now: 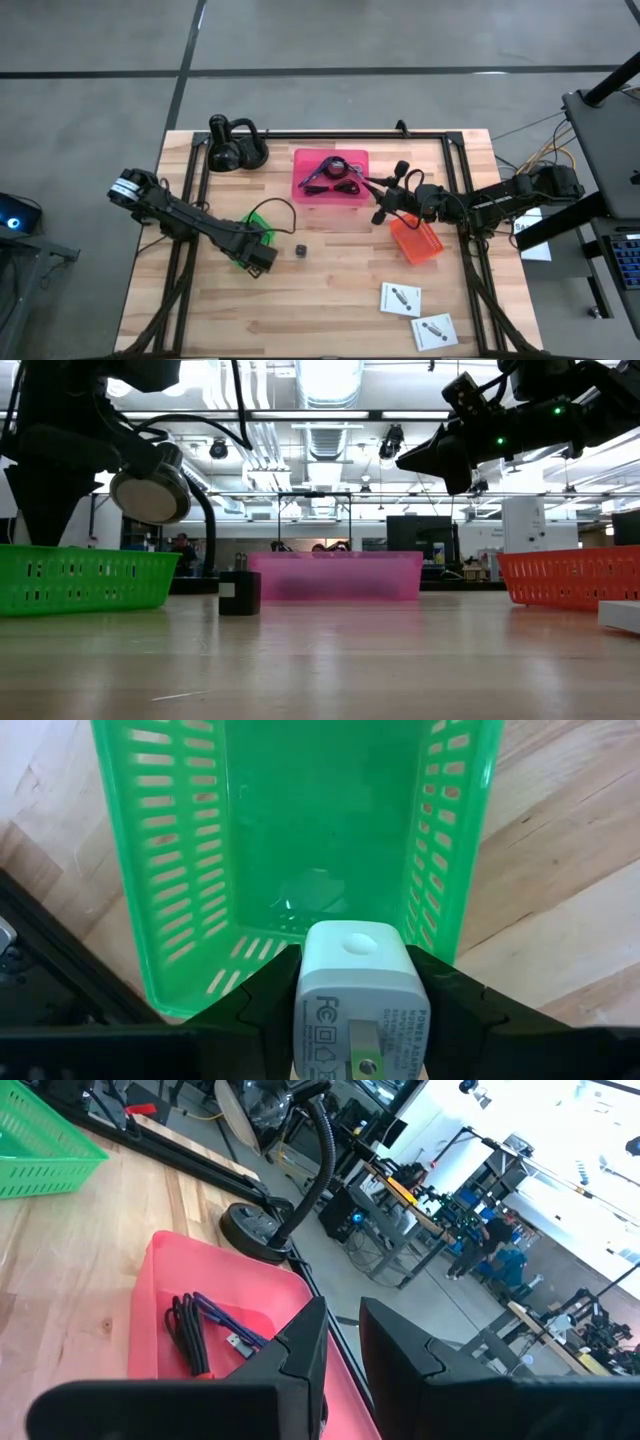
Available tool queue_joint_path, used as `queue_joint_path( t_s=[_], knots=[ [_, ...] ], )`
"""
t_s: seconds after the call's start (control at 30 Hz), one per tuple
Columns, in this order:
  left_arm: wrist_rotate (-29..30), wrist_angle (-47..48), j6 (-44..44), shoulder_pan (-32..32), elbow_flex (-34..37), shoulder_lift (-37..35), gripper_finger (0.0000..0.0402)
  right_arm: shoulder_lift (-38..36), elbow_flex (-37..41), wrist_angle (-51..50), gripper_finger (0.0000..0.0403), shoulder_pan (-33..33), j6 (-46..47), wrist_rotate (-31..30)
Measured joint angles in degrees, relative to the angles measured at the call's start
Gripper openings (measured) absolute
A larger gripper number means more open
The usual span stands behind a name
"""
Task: Pick and place items into bin
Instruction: Put the white charger adapter into the green bin, then put the black charger adapter into the green bin
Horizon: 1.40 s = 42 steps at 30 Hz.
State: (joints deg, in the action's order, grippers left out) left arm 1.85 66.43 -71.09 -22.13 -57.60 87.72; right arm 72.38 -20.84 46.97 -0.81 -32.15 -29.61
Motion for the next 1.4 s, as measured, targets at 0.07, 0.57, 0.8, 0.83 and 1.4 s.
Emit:
queue_joint_path(
  t_s=[0.07, 0.57, 0.8, 0.83, 1.4],
  knots=[
    [0.0, 0.0, 0.0, 0.0, 0.0, 0.0, 0.0141, 0.0, 0.0, 0.0, 0.0052, 0.0, 0.0, 0.0],
    [0.0, 0.0, 1.2, 0.0, 0.0, 0.0, 0.0198, 0.0, 0.0, 0.0, 0.0052, 0.0, 0.0, 0.0],
    [0.0, 0.1, 2.6, 0.0, 0.0, 0.0, 0.0203, 0.0, 0.0, 0.0, 0.0052, 0.0, 0.0, 0.0],
    [0.0, 0.2, 3.4, 0.0, -0.1, 0.0, 0.0203, 0.0, 0.0, 0.0, 0.0052, 0.0, 0.0, 0.0],
    [-3.2, 5.3, 11.9, 0.4, -3.4, -1.9, 0.0203, 0.0, 0.0, 0.0, 0.0052, 0.0, 0.0, 0.0]
  ],
)
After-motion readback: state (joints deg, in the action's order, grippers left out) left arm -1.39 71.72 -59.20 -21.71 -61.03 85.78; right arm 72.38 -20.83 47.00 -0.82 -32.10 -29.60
